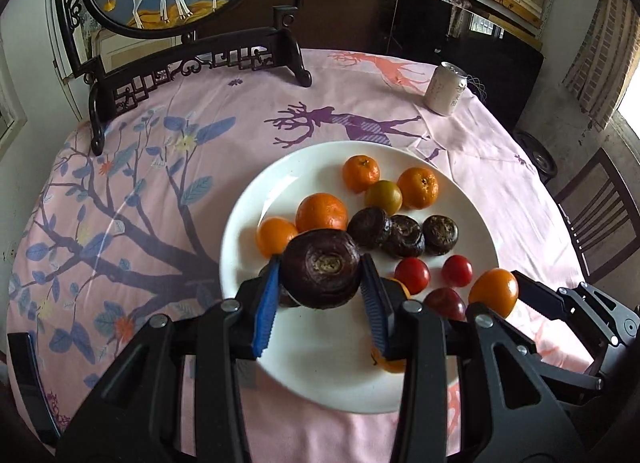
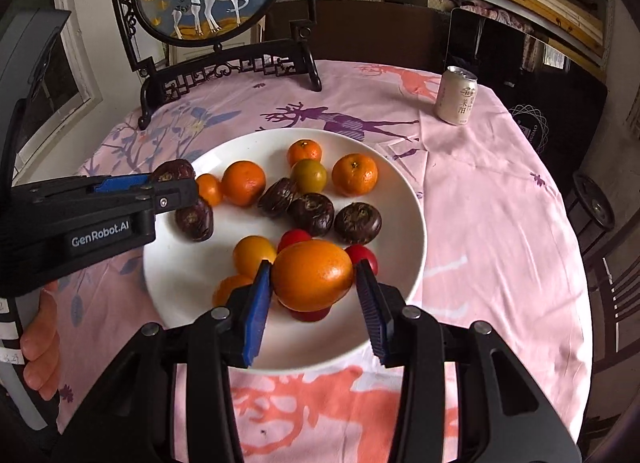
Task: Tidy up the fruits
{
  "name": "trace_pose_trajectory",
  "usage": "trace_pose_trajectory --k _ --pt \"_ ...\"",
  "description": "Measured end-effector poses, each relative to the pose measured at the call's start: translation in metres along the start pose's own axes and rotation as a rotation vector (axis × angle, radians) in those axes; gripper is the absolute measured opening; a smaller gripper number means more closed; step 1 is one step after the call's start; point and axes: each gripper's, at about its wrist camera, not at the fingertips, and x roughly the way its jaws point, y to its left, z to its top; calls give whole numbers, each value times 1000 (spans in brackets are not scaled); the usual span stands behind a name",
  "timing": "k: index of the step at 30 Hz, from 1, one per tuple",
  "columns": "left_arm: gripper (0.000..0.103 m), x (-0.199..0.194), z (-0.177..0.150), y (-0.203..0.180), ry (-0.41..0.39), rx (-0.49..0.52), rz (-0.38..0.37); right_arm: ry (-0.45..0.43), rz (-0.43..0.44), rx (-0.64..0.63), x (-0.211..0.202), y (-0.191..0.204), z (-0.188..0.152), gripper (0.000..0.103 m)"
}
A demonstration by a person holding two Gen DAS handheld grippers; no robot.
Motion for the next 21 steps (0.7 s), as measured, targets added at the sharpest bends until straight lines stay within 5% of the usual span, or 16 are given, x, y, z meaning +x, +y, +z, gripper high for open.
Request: trace_pose_trajectory --k 12,13,14,16,21 --pt "40 34 9 0 56 -1 0 31 1 12 30 -10 14 43" --pt "42 34 8 0 59 -2 -3 22 -6 11 30 -10 15 46" --pt "59 33 8 1 61 -8 -5 11 -18 8 29 -10 16 60" --pt "75 24 7 3 36 -24 -11 -6 -41 6 23 -10 17 62" --pt "86 -15 -11 9 -14 -36 -32 -9 -26 33 -5 -11 5 62"
